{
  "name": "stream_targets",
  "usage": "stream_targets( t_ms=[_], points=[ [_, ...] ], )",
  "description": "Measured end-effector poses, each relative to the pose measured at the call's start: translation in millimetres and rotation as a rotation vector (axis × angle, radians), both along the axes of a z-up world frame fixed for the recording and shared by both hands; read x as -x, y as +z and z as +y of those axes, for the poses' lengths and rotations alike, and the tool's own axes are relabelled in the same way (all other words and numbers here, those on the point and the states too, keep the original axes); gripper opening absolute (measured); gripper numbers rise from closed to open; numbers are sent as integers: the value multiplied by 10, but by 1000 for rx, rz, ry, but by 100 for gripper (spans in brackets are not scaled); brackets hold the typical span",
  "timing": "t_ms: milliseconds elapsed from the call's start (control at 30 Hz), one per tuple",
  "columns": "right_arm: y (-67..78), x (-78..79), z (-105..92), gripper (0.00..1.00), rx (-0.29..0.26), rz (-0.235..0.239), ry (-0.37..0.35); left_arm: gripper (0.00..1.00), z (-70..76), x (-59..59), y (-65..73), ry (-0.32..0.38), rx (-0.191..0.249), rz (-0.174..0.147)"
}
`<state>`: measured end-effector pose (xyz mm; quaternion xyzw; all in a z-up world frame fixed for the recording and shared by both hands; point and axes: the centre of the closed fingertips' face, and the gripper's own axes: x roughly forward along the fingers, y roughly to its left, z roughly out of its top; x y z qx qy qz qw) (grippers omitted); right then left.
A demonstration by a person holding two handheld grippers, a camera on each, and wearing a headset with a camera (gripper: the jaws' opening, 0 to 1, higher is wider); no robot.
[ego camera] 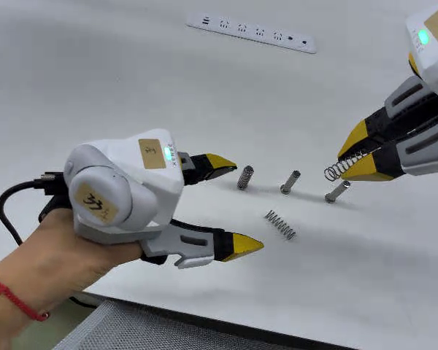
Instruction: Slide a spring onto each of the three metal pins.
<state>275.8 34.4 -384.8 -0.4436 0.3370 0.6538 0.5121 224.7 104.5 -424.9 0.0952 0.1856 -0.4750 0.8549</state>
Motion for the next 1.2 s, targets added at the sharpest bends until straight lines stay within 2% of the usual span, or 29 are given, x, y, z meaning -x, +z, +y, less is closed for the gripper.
stream_targets(
  t_ms=[133,200,333,533,733,867,1200],
  points=[
    [-78,-94,37,12,20,-11,-2,76,71,-19,-23,3,-8,-7],
    [-128,-147,58,12,28,-16,-6,79,103,-32,-51,6,-15,1],
    [-228,-222,86,12,49,-22,-9,85,155,-45,-107,6,-46,-1],
    [-411,-346,109,12,80,-20,-21,91,176,-52,-168,1,-48,13],
    [-561,-380,118,12,107,-7,-28,98,180,-65,-205,3,-41,32],
    [-671,-414,123,12,128,0,-26,100,183,-75,-212,-1,-44,22],
    [-855,-440,140,12,167,13,-22,100,191,-94,-205,17,-15,36]
  ],
)
